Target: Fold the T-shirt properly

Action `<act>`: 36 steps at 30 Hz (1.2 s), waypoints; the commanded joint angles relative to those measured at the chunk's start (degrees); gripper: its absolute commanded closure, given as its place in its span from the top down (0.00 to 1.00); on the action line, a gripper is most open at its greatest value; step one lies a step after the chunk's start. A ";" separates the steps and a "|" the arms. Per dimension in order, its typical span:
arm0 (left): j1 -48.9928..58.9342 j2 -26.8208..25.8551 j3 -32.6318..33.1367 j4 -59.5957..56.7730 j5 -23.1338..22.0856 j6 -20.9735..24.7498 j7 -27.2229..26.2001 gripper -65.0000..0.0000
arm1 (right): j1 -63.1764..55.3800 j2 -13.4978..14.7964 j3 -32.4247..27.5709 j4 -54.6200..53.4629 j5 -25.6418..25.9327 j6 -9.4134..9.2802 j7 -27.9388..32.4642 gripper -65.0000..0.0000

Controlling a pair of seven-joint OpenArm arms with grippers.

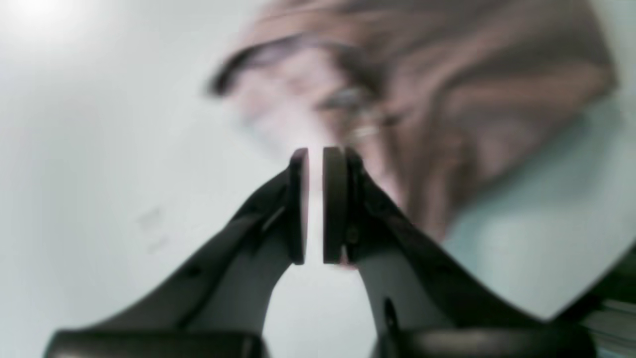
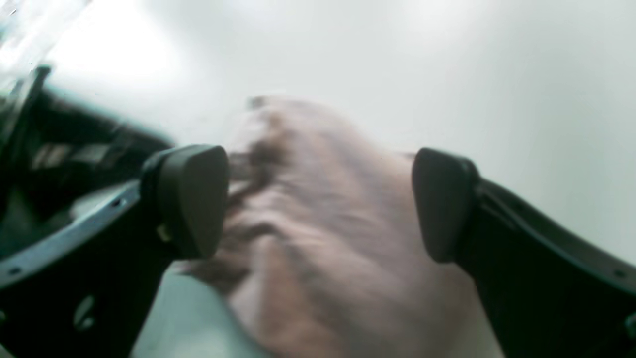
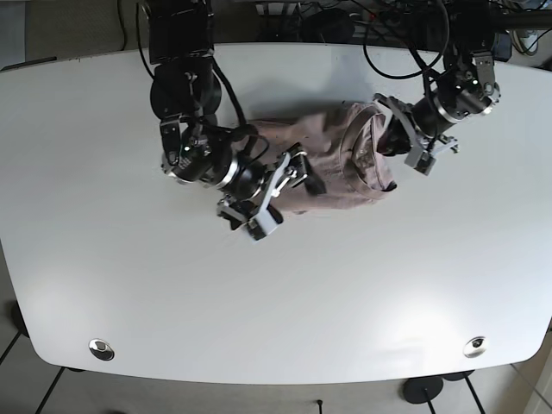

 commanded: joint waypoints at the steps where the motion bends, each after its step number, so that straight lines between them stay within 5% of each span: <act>1: -0.30 1.65 1.47 1.18 -1.04 0.24 -1.23 0.05 | 3.40 0.58 2.17 -0.08 1.57 0.49 1.59 0.78; 5: 1.81 4.55 3.49 0.91 -1.04 0.16 -1.14 0.05 | 8.33 3.04 2.70 -9.49 1.48 0.58 3.61 0.38; 7: 3.57 5.60 3.49 0.74 -0.95 -0.02 -1.14 0.05 | 10.70 3.92 2.09 -16.78 1.22 0.58 9.41 0.15; 8: 4.10 5.95 3.32 0.47 -0.86 -0.02 -1.23 0.05 | 11.93 4.27 0.94 -20.21 1.13 0.58 11.87 0.12; 12: 4.19 5.69 3.14 -4.89 -0.86 -0.02 -1.49 0.05 | 15.27 7.88 -7.23 -33.58 1.22 0.67 26.73 0.13; 15: 0.93 4.46 2.26 -10.43 -0.86 -0.02 -2.37 0.05 | 15.27 10.16 -10.66 -40.87 1.22 6.38 37.02 0.13; 18: -4.08 2.53 2.08 -16.23 -0.86 -0.02 -2.37 0.05 | 14.83 11.92 -10.75 -42.81 1.39 9.28 38.07 0.12; 24: -21.92 -1.17 2.26 -34.43 -0.78 -0.02 -2.64 0.05 | 6.04 16.67 -10.75 -32.26 1.57 9.20 37.81 0.12; 26: -28.16 -1.25 3.14 -43.31 -0.69 -0.02 -7.30 0.06 | 2.09 17.64 -10.75 -26.81 1.57 9.02 37.72 0.12; 30: -37.48 -3.19 12.81 -55.44 -0.78 0.33 -15.56 0.06 | -4.51 17.28 -10.75 -17.22 1.22 8.93 32.62 0.12; 36: -41.88 -5.21 13.95 -53.77 -0.78 0.33 -16.26 0.06 | -6.71 14.82 -10.75 -12.83 1.13 8.93 28.14 0.12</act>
